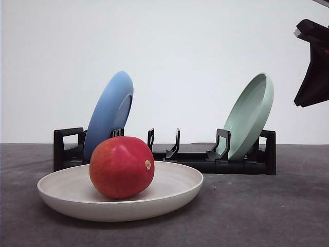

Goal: Place pomegranate in white plate

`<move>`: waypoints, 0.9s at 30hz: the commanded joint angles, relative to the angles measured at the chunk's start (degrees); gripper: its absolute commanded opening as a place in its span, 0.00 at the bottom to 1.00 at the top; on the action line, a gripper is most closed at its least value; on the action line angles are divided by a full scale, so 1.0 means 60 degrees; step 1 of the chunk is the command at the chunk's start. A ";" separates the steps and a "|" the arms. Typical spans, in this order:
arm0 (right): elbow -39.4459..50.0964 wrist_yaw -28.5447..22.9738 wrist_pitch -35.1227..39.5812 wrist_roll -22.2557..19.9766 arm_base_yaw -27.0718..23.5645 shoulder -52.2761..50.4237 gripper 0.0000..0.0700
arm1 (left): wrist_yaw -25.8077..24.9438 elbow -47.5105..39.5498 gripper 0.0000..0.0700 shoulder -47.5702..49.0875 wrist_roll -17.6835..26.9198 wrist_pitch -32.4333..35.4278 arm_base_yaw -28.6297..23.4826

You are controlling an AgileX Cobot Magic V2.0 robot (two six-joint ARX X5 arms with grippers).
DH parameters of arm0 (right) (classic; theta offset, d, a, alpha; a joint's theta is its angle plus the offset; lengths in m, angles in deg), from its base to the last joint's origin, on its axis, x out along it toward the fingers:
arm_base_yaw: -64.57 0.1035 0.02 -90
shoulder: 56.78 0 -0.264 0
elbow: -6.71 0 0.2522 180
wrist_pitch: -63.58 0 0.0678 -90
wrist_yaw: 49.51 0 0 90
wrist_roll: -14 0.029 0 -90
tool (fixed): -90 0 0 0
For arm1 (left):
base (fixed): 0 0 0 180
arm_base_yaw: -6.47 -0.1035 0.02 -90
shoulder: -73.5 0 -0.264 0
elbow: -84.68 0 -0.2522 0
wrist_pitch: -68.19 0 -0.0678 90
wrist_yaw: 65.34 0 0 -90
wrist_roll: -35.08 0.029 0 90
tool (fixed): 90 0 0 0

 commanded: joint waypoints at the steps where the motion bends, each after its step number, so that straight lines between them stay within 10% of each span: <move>1: -0.0029 -0.0015 0.0095 -0.0073 0.0040 0.0022 0.06 | -0.0020 -0.0728 0.04 0.0466 0.0186 0.0757 -0.0360; 12: -0.0029 -0.0015 0.0095 -0.0073 0.0040 0.0022 0.06 | -0.0017 -0.4224 0.04 0.4275 0.0153 0.2264 -0.2273; 27: -0.0029 -0.0015 0.0098 -0.0073 0.0040 0.0022 0.06 | 0.0027 -0.5427 0.04 0.5725 0.0434 0.2277 -0.1816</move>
